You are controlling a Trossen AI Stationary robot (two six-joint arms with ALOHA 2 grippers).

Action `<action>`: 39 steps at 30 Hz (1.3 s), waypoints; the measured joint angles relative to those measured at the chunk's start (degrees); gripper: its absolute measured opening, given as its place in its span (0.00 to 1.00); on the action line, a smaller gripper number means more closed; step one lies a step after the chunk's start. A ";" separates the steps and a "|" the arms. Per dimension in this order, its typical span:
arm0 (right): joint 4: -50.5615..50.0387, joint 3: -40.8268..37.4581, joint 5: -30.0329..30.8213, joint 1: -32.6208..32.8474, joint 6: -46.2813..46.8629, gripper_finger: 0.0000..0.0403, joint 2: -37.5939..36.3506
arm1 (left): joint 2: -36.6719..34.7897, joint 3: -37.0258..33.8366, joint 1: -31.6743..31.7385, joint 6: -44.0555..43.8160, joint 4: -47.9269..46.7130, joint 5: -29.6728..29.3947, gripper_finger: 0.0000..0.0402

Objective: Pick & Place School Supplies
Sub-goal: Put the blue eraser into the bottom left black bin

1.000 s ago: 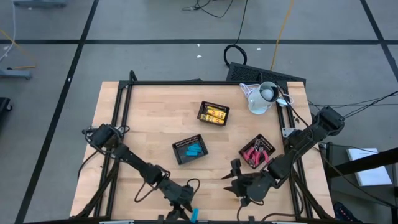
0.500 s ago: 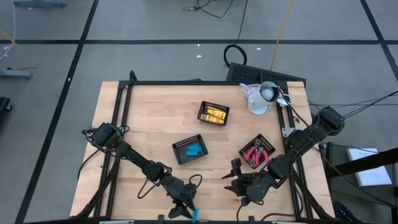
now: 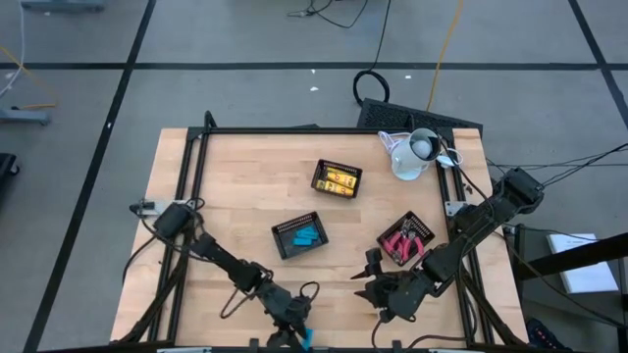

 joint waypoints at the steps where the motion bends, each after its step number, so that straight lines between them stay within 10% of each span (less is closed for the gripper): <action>1: 0.28 0.00 -0.04 0.00 -0.02 0.45 0.00 | 1.50 0.66 0.16 0.07 1.05 0.89 0.52; 9: 11.66 0.04 -9.30 -0.13 -1.95 0.45 0.81 | 3.53 3.38 0.53 4.48 0.47 4.62 0.52; 39: 5.08 -0.02 -5.75 0.02 -1.15 0.45 0.96 | -5.48 2.97 -2.25 12.54 -34.86 -7.14 0.26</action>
